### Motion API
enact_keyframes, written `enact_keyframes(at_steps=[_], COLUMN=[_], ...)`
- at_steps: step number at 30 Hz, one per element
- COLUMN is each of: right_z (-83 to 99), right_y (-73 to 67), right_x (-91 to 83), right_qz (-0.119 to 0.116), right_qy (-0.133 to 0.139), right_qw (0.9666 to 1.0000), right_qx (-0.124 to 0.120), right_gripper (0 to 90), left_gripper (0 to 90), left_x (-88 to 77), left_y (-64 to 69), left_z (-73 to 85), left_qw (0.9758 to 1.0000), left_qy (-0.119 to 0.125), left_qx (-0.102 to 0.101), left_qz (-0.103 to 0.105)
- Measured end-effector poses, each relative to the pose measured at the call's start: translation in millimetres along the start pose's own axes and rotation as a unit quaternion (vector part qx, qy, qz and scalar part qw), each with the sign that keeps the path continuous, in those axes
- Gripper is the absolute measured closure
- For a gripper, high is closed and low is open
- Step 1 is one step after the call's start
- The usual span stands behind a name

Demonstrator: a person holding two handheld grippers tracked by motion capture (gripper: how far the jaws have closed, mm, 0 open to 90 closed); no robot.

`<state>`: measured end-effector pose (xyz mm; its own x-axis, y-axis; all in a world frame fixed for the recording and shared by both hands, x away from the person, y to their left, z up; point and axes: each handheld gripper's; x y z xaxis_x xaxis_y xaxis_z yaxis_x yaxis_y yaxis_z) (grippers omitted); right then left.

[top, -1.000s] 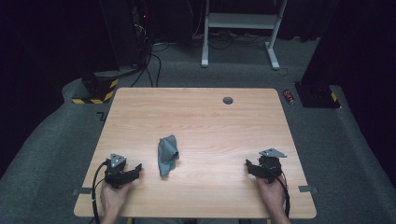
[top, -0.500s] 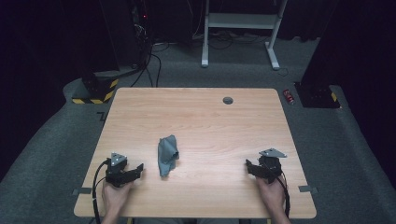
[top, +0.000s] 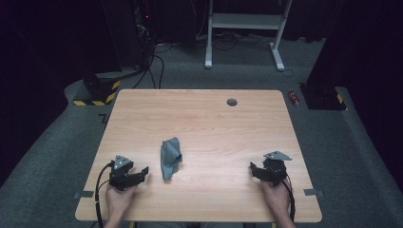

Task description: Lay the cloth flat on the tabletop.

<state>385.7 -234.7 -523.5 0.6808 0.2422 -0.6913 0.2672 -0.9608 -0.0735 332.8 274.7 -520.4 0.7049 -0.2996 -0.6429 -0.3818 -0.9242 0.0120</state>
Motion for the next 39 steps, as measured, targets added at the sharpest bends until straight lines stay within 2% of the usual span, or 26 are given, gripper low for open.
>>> enact_keyframes(at_steps=[4,11,16,32,39], right_z=[0.0,-0.1,-0.1,-0.1,-0.1], right_y=[-0.1,-0.2,-0.1,-0.2,-0.2], right_x=[0.1,0.1,0.2,0.1,0.1], right_qz=[0.0,0.001,0.001,0.0,0.001], right_qy=[0.0,0.0,0.0,0.0,0.0], right_qw=[1.0,1.0,1.0,1.0,1.0], right_qx=[0.0,0.0,0.0,0.0,0.0], right_gripper=[25.0,25.0,25.0,25.1,25.1], left_gripper=[27.5,27.3,27.5,28.3,28.4], left_x=[-1.1,-3.3,-3.7,19.5,32.7], left_y=[2.0,6.9,10.4,38.3,45.0], left_z=[-2.4,-7.4,-15.4,-48.1,-57.4], left_qw=[0.9999,0.9995,0.999,0.997,0.9967], left_qy=[0.001,0.001,0.009,0.011,0.002], left_qx=[-0.001,0.012,0.009,0.037,0.046], left_qz=[0.015,0.03,0.042,0.068,0.068])
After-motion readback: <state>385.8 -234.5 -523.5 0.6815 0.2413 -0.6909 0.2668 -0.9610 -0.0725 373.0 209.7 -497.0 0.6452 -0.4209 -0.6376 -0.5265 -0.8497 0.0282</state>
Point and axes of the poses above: each handheld gripper's, and its own axes: x roughly forward along the jaws, z roughly out of its underside, y roughly to its right, and after that the axes turned 7 degrees about x, right-handed
